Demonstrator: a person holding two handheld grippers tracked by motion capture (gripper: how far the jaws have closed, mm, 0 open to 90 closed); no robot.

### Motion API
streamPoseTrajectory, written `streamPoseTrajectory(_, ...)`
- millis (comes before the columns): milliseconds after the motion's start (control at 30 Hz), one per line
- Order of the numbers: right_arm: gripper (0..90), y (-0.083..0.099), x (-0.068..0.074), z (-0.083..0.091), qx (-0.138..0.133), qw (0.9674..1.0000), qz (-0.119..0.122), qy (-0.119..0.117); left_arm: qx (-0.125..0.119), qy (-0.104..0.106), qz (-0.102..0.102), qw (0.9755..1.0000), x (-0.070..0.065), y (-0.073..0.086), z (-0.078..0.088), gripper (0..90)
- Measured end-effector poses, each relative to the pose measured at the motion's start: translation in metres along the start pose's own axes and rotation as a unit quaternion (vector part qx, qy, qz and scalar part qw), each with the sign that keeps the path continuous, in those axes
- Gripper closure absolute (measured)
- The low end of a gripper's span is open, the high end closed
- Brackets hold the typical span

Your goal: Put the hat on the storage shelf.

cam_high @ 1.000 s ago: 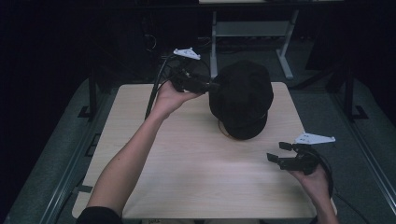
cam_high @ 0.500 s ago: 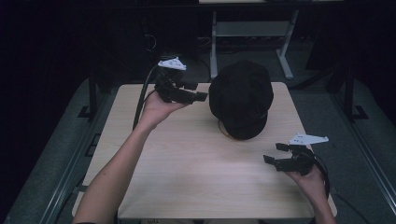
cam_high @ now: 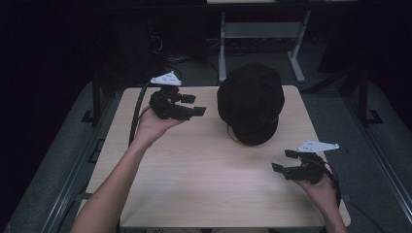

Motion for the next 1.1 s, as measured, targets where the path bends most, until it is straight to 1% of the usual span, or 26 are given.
streamPoseTrajectory(67,20.5,0.000,0.001,-0.001,0.001,1.0000,0.001,0.000,-0.003,-0.001,0.004,1.0000,0.000,0.004,0.003,34.4)
streamPoseTrajectory(133,20.5,0.000,0.002,-0.002,0.001,1.0000,-0.001,0.000,-0.002,-0.002,0.004,1.0000,0.002,0.008,0.005,34.4)
streamPoseTrajectory(267,20.4,-0.002,0.003,-0.002,-0.001,1.0000,0.000,0.000,-0.007,-0.001,0.015,0.9999,0.003,0.014,0.011,34.4)
streamPoseTrajectory(433,20.3,-0.003,0.004,-0.003,0.001,1.0000,0.002,0.002,-0.009,-0.003,0.018,0.9998,0.002,0.024,0.019,34.3)
streamPoseTrajectory(533,20.3,-0.002,0.005,-0.003,0.002,1.0000,0.003,0.003,-0.010,-0.004,0.023,0.9997,0.001,0.030,0.023,34.3)
streamPoseTrajectory(867,20.3,-0.003,0.006,-0.004,0.000,1.0000,0.003,0.003,-0.007,-0.012,0.020,0.9997,0.002,0.043,0.031,34.0)
streamPoseTrajectory(1000,20.3,-0.002,0.006,-0.005,0.001,1.0000,0.003,0.003,-0.001,-0.018,0.017,0.9997,0.004,0.052,0.032,33.3)
streamPoseTrajectory(1100,20.4,-0.002,0.006,-0.005,0.002,1.0000,0.001,0.002,-0.001,-0.017,0.026,0.9995,0.005,0.060,0.034,32.9)
Point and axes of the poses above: each handheld gripper's, and its own axes: z roughly backward along the jaws, y roughly out of its underside, x roughly to its left, the point moved 10 cm from there along -z, roughly forward along the jaws, and after that the axes turned 11 degrees about -y, right-handed, at the moved point
